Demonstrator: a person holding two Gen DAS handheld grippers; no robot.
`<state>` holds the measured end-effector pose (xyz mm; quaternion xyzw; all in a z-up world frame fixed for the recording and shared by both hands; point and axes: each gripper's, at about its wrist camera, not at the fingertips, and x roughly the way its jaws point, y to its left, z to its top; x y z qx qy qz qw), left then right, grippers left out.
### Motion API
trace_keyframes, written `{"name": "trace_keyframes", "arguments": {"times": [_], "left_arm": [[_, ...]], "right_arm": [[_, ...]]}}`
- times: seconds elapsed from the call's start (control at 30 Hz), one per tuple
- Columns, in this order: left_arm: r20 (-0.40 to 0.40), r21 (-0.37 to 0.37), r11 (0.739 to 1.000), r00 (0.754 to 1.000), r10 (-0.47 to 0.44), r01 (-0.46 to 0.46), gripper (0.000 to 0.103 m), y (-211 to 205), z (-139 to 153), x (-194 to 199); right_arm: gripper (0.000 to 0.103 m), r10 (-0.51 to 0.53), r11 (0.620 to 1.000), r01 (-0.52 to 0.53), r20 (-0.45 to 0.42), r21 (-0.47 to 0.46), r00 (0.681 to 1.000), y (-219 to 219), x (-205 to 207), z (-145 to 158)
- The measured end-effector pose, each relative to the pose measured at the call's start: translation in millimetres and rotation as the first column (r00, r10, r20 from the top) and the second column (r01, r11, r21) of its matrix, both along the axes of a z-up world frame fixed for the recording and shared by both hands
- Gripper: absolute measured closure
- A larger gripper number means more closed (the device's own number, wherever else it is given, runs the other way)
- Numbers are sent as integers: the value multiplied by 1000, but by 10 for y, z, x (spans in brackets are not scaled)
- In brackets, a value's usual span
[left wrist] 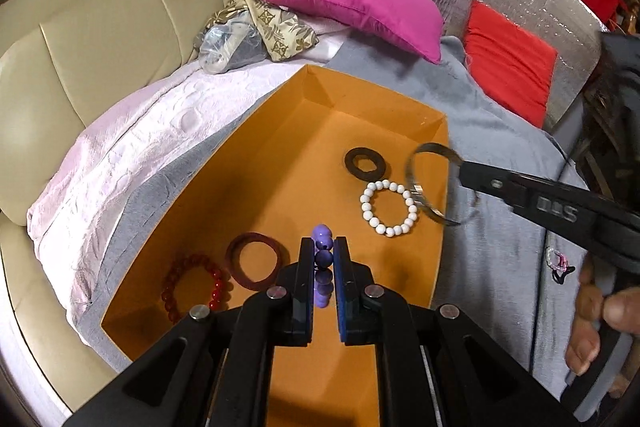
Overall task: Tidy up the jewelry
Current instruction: 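Release the silver bangle into the box with the right tool while the left holds the purple bracelet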
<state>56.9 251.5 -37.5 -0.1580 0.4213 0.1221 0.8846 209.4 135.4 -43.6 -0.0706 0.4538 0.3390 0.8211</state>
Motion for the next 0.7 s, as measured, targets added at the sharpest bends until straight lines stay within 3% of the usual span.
{"name": "trace_keyframes", "arguments": {"times": [0.37, 0.7], "left_arm": [[-31, -20, 1000, 999, 8, -8, 94, 62, -192, 7], [-28, -29, 999, 999, 15, -15, 94, 128, -201, -86]], "right_arm": [[99, 35, 994, -38, -33, -104, 999, 446, 199, -351], [99, 45, 990, -49, -40, -130, 998, 645, 225, -436]]}}
